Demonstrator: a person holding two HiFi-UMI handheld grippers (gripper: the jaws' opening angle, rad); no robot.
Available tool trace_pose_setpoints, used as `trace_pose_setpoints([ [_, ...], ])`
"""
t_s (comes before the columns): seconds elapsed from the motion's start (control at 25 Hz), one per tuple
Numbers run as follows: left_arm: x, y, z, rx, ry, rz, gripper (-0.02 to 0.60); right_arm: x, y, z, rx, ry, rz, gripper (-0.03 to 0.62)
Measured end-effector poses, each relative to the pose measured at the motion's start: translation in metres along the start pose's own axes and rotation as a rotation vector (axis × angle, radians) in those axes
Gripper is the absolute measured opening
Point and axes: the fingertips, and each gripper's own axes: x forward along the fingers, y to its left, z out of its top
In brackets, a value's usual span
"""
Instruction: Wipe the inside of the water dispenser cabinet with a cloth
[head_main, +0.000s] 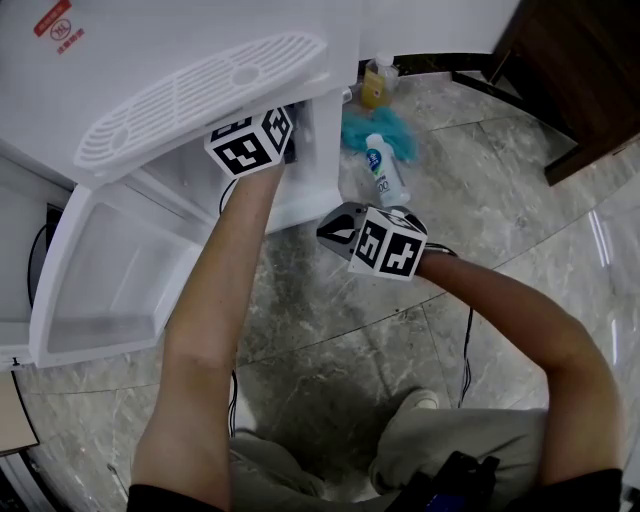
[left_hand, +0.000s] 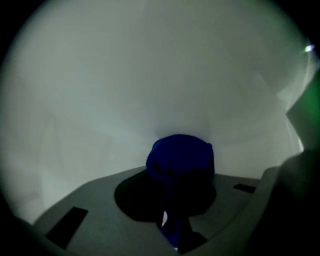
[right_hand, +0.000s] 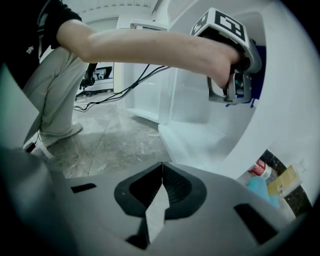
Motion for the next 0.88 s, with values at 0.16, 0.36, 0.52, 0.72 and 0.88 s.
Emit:
trace_pose_setpoints([
  [0.16, 0.004, 0.004, -0.001, 0.0, 0.011, 0.003, 0.069, -0.004, -0.005, -0.005, 0.019, 0.006, -0.015, -0.002],
  [0.36, -0.016, -0.011, -0.011, 0.009, 0.069, -0.092, 0.069, -0.01, -0.018, -0.002, 0.082, -0.017, -0.036, -0.002],
  [0.52, -0.048, -0.026, -0.013, 0.079, 0.133, -0.205, 0.069, -0.018, -0.046, 0.02, 0.165, -0.094, -0.091, -0.002],
  [0.72, -0.11, -0.032, -0.032, 0.239, 0.323, -0.318, 0.071, -0.037, -0.081, 0.06, 0.299, -0.244, -0.181, -0.002],
  [0.88, -0.168, -0.036, -0.047, 0.34, 0.477, -0.418, 0.071, -0.047, -0.087, 0.084, 0.456, -0.358, -0.187, -0.002],
])
